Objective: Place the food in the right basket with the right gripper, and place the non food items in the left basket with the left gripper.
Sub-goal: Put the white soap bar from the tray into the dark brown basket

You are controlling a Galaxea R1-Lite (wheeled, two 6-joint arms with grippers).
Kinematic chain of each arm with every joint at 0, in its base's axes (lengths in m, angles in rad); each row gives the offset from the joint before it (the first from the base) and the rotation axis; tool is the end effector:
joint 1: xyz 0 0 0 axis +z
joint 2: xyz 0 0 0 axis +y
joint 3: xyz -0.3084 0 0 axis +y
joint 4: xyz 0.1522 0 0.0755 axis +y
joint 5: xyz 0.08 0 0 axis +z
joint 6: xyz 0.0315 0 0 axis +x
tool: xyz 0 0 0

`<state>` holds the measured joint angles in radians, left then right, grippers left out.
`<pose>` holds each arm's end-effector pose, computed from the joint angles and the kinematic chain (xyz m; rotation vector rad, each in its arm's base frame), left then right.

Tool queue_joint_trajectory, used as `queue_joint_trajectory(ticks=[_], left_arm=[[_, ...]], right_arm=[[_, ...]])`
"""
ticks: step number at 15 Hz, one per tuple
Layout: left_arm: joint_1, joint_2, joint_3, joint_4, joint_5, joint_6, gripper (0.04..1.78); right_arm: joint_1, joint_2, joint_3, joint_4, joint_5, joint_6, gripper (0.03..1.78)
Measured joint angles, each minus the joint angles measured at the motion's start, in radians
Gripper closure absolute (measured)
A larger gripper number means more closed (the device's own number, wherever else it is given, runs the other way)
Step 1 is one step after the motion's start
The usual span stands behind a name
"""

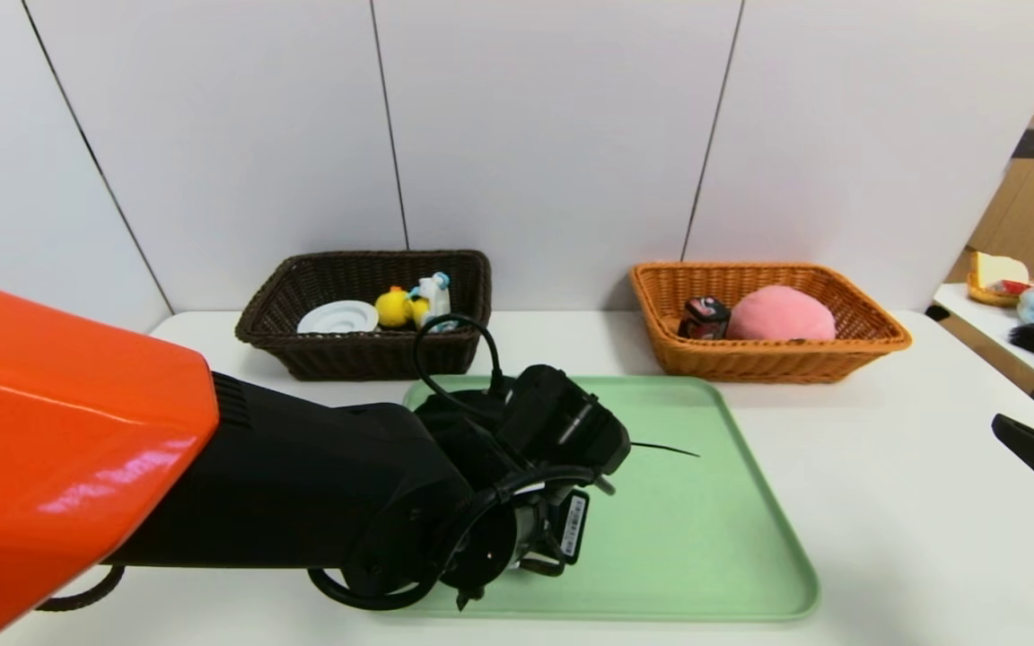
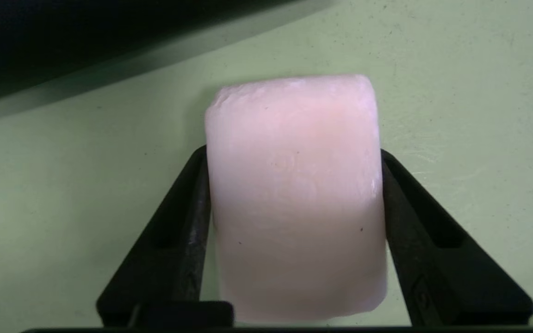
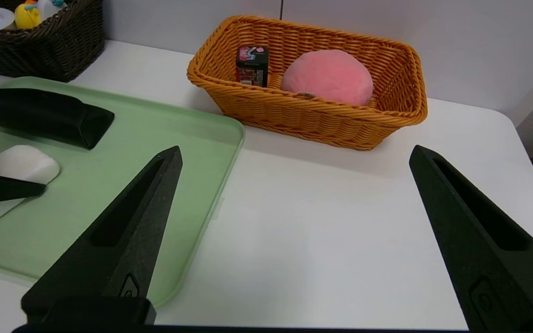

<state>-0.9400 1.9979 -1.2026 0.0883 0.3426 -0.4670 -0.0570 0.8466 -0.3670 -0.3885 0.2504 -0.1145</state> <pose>0.2196 -0.2827 0.1401 0.1013 0.8173 -0.3716 0.0759 0.0035 0.2177 -0.1001 0.0790 0.1982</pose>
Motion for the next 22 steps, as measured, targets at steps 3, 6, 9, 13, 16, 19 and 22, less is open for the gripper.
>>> queue_joint_trajectory(ticks=[3, 6, 9, 13, 16, 19, 22], left_arm=[[0.000, -0.001, 0.000, 0.001, 0.000, -0.001, 0.81], [-0.001, -0.005, 0.002, 0.000, 0.007, -0.004, 0.82], [0.000, -0.033, -0.030, 0.005, 0.055, 0.029, 0.82], [0.088, -0.124, -0.071, -0.074, 0.117, 0.244, 0.82], [0.211, -0.188, -0.078, -0.185, 0.111, 0.396, 0.82], [0.346, -0.222, -0.083, -0.206, 0.059, 0.472, 0.82], [0.444, -0.217, -0.085, -0.210, -0.017, 0.515, 0.82]], right_arm=[[0.000, -0.001, 0.001, 0.000, 0.000, -0.001, 0.12], [0.000, -0.001, 0.005, 0.000, 0.000, -0.001, 0.12], [0.000, -0.001, 0.013, 0.000, 0.000, -0.001, 0.12], [0.000, -0.001, 0.014, 0.000, 0.000, -0.001, 0.12], [0.000, 0.006, 0.014, -0.001, 0.004, -0.001, 0.12], [0.002, 0.030, 0.006, -0.027, 0.020, -0.002, 0.12], [0.002, 0.071, 0.006, -0.099, 0.020, -0.007, 0.12]])
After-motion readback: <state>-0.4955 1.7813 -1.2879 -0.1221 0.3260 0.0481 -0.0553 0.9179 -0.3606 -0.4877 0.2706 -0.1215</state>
